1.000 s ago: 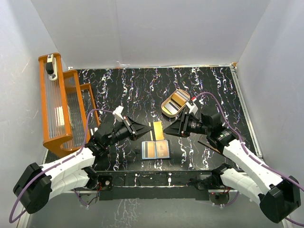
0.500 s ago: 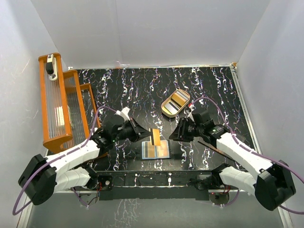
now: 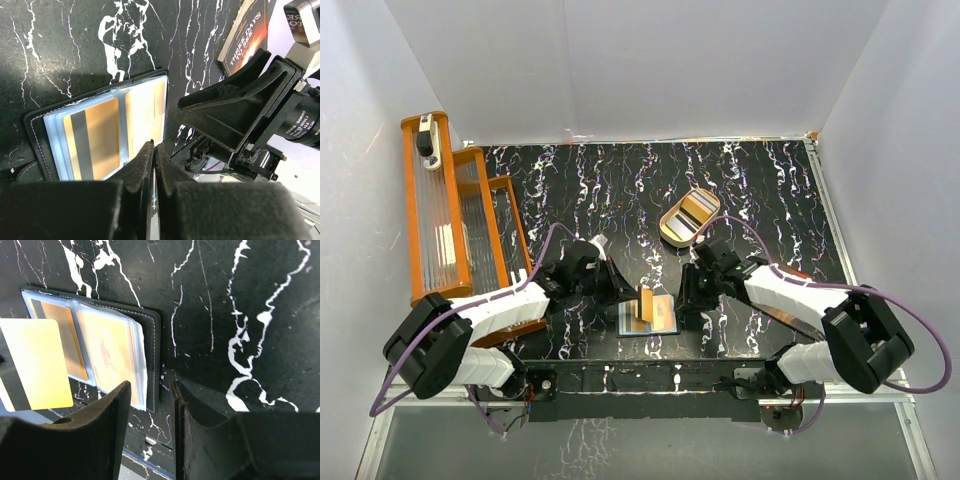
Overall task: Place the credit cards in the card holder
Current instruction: Insert the credit card into the card holder.
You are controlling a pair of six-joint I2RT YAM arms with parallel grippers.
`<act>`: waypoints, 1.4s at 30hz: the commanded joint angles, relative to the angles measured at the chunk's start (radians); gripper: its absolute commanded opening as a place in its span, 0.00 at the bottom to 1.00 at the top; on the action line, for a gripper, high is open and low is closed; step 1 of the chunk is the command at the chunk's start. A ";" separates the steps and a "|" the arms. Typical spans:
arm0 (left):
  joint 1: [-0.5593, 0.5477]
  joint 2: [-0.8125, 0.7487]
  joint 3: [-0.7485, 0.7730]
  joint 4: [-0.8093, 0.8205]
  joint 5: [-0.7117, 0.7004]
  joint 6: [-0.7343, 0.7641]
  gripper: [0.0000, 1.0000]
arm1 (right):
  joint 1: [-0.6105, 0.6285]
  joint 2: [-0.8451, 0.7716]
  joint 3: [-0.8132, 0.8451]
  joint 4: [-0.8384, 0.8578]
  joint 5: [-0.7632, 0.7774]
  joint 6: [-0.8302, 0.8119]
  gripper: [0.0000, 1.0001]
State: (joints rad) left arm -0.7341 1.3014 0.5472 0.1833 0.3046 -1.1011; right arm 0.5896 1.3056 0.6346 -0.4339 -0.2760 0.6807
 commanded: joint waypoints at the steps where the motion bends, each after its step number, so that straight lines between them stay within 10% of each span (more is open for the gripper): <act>1: 0.003 0.016 -0.004 0.010 0.031 0.024 0.00 | 0.041 0.043 0.068 0.070 0.070 -0.018 0.35; 42: 0.003 -0.021 -0.054 -0.068 -0.017 -0.048 0.00 | 0.148 0.086 0.004 0.070 0.199 0.019 0.16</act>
State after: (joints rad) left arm -0.7341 1.3350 0.5003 0.1596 0.3077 -1.1343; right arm 0.7269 1.4029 0.6590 -0.3599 -0.1070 0.6910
